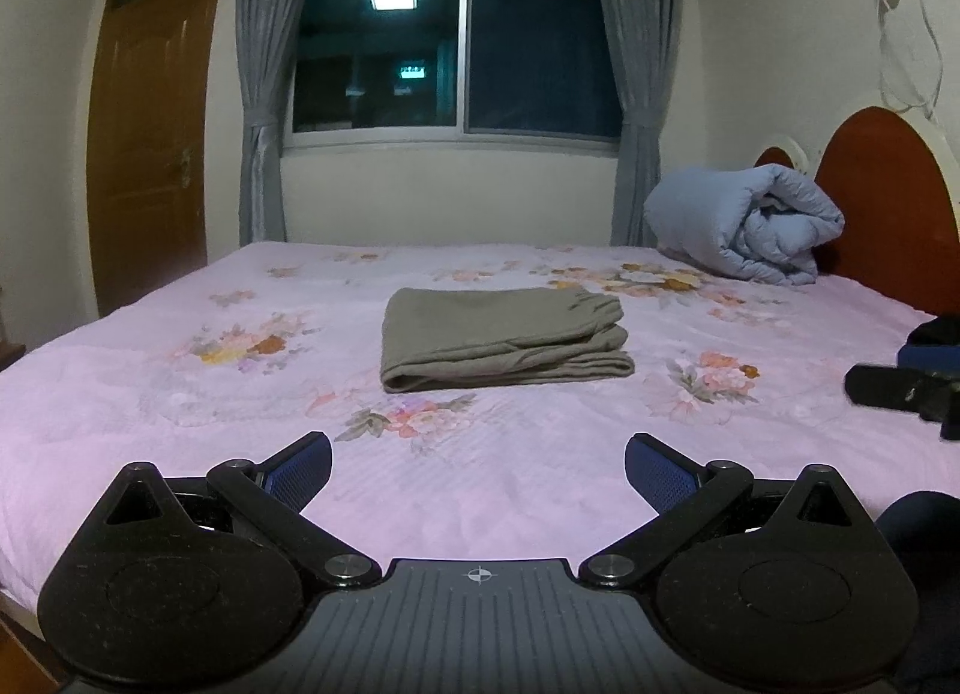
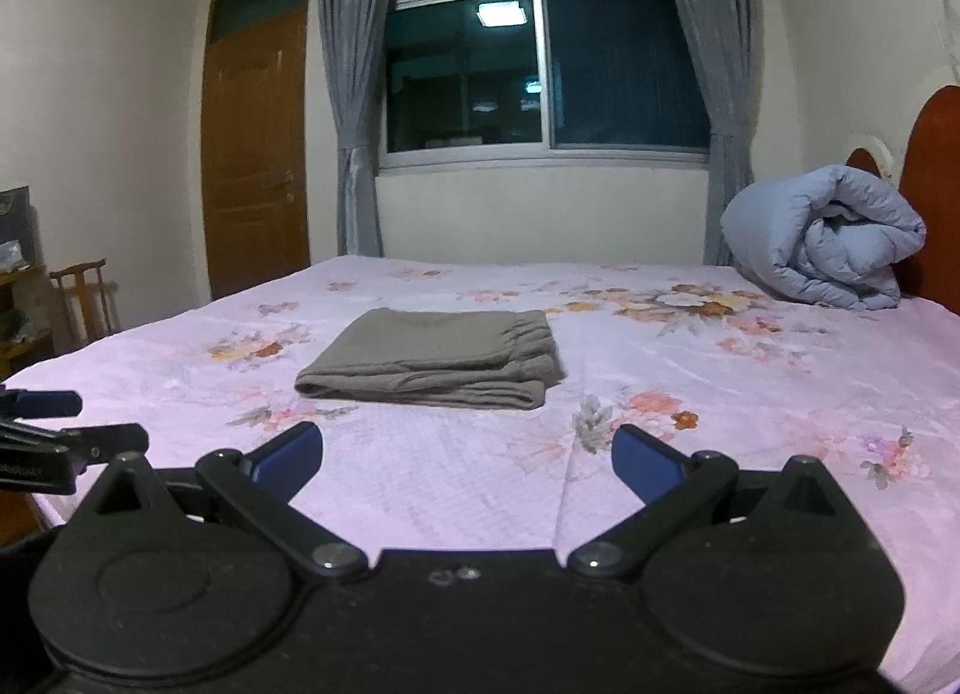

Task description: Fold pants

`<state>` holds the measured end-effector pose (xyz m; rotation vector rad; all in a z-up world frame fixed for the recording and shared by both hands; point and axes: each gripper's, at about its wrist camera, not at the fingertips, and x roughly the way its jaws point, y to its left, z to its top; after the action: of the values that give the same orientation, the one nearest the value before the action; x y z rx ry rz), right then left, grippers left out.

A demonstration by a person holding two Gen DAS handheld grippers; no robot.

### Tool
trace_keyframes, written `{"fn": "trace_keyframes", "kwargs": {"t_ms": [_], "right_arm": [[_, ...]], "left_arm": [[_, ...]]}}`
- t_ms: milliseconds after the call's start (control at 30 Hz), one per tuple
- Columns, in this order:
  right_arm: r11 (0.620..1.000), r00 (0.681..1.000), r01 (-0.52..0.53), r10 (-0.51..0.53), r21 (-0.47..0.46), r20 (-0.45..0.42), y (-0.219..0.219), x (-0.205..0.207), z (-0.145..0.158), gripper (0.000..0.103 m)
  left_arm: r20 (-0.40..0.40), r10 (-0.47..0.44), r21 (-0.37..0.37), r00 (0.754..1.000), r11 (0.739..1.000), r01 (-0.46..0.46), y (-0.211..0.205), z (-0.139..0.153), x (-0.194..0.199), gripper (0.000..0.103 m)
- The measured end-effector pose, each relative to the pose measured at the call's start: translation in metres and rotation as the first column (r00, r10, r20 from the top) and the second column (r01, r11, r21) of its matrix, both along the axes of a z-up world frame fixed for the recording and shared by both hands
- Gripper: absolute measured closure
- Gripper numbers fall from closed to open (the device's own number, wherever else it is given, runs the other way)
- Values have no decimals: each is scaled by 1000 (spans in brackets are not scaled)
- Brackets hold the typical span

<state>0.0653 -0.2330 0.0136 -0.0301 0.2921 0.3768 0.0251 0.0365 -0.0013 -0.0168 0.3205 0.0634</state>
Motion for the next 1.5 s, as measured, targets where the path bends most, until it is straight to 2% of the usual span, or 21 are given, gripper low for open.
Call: {"fn": "trace_keyframes", "kwargs": {"t_ms": [300,1500], "right_arm": [[999,1000,-10,9,-37,-11,17,0,-1,6],[1000,1000,-8,7,-30,-15,15,-1,0,6]], "left_arm": [[7,-6,7,1000,1000,6,-6,1,1,0],[11,-8,1,1000,1000,8,-9,1,-2,0]]}}
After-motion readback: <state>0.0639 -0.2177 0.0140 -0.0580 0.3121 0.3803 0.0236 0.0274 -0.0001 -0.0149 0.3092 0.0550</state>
